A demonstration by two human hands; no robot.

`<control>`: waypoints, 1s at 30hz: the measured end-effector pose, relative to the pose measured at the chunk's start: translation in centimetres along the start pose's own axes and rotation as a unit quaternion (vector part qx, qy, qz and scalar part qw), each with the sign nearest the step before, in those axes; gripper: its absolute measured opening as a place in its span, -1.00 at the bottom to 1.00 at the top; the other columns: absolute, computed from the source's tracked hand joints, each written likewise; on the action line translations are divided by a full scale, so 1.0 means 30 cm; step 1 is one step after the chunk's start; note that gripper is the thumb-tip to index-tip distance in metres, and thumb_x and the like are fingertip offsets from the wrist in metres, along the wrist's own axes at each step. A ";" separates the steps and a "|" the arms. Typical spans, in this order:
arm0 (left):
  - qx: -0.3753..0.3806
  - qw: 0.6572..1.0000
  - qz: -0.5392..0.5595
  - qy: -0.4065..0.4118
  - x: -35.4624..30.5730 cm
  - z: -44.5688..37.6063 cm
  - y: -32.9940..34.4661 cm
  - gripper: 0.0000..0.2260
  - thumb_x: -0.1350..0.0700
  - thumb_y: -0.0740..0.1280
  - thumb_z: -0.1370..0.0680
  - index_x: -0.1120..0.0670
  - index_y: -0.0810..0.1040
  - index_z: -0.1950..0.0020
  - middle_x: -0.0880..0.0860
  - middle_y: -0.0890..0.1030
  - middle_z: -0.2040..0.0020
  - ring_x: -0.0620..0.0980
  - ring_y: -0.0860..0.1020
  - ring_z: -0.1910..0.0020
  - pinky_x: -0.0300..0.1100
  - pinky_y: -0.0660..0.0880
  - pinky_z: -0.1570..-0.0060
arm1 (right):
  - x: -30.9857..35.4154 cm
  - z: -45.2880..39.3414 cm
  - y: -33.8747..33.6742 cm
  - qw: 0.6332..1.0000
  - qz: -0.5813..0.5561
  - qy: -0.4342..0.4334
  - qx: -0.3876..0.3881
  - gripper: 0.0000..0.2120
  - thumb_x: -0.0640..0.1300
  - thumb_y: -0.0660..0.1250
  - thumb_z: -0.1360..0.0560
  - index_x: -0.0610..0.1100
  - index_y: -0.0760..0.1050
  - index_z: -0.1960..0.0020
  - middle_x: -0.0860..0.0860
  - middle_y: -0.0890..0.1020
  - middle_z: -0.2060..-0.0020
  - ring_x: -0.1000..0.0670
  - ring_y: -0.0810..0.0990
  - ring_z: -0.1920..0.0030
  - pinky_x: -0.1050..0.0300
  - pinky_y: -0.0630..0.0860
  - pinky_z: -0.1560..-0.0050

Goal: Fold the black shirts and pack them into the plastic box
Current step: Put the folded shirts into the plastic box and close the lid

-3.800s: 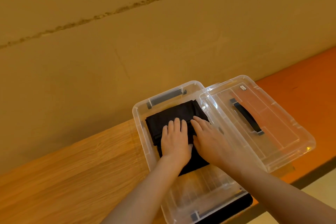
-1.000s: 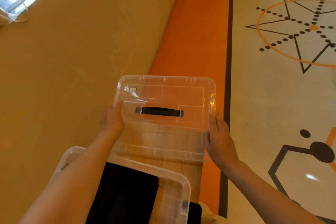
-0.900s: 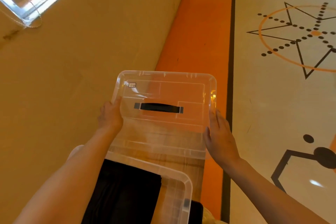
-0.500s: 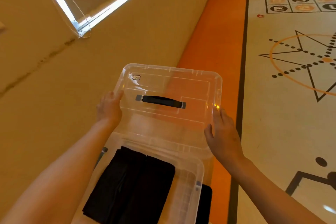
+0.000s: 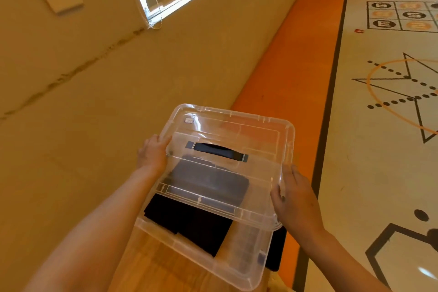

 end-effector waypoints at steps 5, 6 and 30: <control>-0.011 1.000 0.000 0.027 0.059 0.095 0.027 -0.60 0.24 0.17 -0.61 -0.07 0.39 -0.41 0.12 0.42 -0.32 0.15 0.41 -0.23 0.01 0.43 -0.19 | 0.040 0.175 0.031 0.998 0.005 0.046 0.035 -0.46 0.01 0.25 -0.56 -0.11 0.23 -0.48 -0.06 0.41 -0.37 -0.05 0.40 -0.33 0.03 0.45 -0.29; -0.009 0.999 -0.004 0.033 0.069 0.112 0.030 -0.59 0.25 0.17 -0.60 -0.08 0.39 -0.41 0.12 0.43 -0.31 0.15 0.42 -0.22 0.02 0.44 -0.18 | 0.058 0.211 0.032 0.997 0.011 0.056 0.045 -0.44 0.03 0.24 -0.56 -0.11 0.21 -0.49 -0.06 0.38 -0.41 -0.05 0.36 -0.38 0.08 0.36 -0.35; -0.075 0.980 0.183 -0.024 0.283 0.441 0.106 -0.59 0.12 -0.06 -0.70 -0.12 0.07 -0.55 -0.23 -0.05 -0.51 -0.24 -0.05 -0.48 -0.11 -0.02 -0.45 | 0.140 0.159 0.162 0.984 0.088 -0.028 0.150 -0.40 0.01 0.05 -0.64 -0.03 -0.17 -0.56 0.00 -0.12 -0.56 -0.03 -0.14 -0.54 0.02 -0.11 -0.52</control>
Point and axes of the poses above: each hand's wrist, its own z-axis away from the middle knuckle, its own y-axis out of the palm, x = y × z, the point moved 4 cm from there along -z, towards the middle knuckle
